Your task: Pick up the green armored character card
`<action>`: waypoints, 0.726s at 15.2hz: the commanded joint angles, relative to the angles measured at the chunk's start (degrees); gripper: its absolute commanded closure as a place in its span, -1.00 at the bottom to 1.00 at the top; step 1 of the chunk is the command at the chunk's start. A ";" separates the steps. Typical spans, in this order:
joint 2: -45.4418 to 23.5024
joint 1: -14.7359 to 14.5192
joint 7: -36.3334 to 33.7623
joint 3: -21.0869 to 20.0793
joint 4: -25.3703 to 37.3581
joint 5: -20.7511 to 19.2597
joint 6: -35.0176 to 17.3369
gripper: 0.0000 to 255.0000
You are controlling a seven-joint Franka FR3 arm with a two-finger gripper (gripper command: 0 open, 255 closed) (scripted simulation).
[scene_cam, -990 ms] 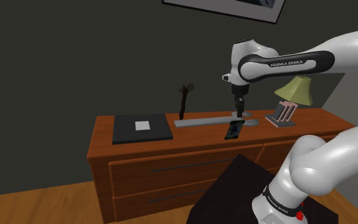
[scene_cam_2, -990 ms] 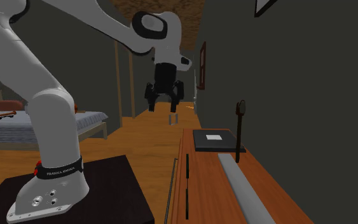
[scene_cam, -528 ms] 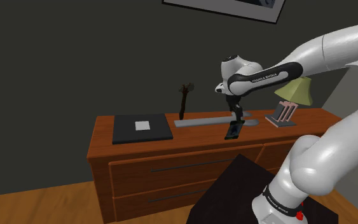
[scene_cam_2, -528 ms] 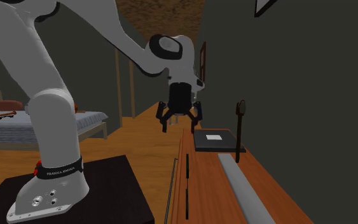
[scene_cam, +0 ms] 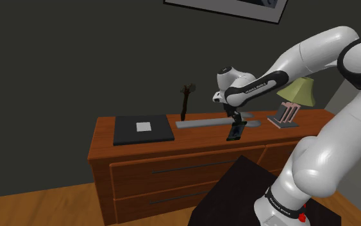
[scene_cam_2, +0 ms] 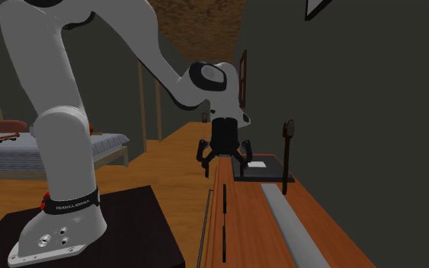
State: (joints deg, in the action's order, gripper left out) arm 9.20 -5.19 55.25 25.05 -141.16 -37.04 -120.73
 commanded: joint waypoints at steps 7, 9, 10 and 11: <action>-1.73 0.14 -0.65 0.35 -0.59 -0.30 -2.29 1.00; -1.74 0.14 -0.65 0.36 -0.59 -0.30 -2.30 1.00; -1.74 0.14 -0.65 0.36 -0.59 -0.30 -2.30 1.00; -1.74 0.14 -0.65 0.36 -0.59 -0.30 -2.30 1.00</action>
State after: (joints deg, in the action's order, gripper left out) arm 7.47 -5.06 54.60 25.39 -141.73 -37.34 -123.04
